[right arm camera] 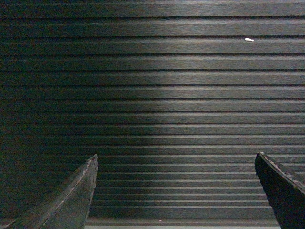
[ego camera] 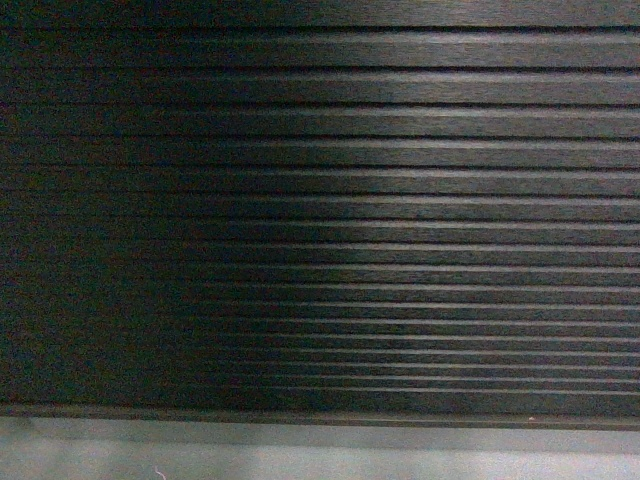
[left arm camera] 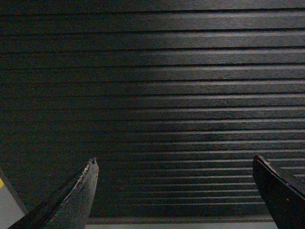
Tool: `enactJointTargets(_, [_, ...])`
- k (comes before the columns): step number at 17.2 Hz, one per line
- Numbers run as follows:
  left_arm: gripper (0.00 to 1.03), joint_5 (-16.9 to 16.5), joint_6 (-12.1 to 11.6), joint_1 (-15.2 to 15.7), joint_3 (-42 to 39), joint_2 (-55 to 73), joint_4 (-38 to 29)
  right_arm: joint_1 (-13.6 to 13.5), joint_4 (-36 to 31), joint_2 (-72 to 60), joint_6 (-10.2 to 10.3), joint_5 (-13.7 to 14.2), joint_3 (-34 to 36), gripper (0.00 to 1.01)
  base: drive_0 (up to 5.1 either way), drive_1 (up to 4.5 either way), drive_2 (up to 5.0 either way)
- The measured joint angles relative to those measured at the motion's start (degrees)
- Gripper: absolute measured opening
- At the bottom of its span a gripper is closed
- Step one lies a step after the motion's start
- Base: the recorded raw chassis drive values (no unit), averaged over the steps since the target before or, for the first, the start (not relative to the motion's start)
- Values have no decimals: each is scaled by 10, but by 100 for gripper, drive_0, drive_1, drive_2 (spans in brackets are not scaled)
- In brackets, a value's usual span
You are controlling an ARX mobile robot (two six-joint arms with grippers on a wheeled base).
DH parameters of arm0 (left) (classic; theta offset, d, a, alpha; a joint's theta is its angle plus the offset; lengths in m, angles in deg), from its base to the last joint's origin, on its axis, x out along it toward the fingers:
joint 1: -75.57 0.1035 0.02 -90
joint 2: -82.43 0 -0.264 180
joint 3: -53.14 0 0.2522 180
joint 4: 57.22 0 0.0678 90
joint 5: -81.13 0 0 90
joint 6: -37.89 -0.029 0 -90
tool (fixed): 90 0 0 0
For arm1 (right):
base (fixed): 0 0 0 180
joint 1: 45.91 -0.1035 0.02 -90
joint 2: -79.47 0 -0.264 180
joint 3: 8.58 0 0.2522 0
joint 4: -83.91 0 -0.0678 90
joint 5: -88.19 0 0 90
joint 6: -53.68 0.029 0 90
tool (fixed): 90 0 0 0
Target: Place dark red mango on scale at checkout
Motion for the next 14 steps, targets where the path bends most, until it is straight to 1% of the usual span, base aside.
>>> enactJointTargets(14, [98,0,0,0,0,0,0,0,0,0,0,0,0,98,0,0,0])
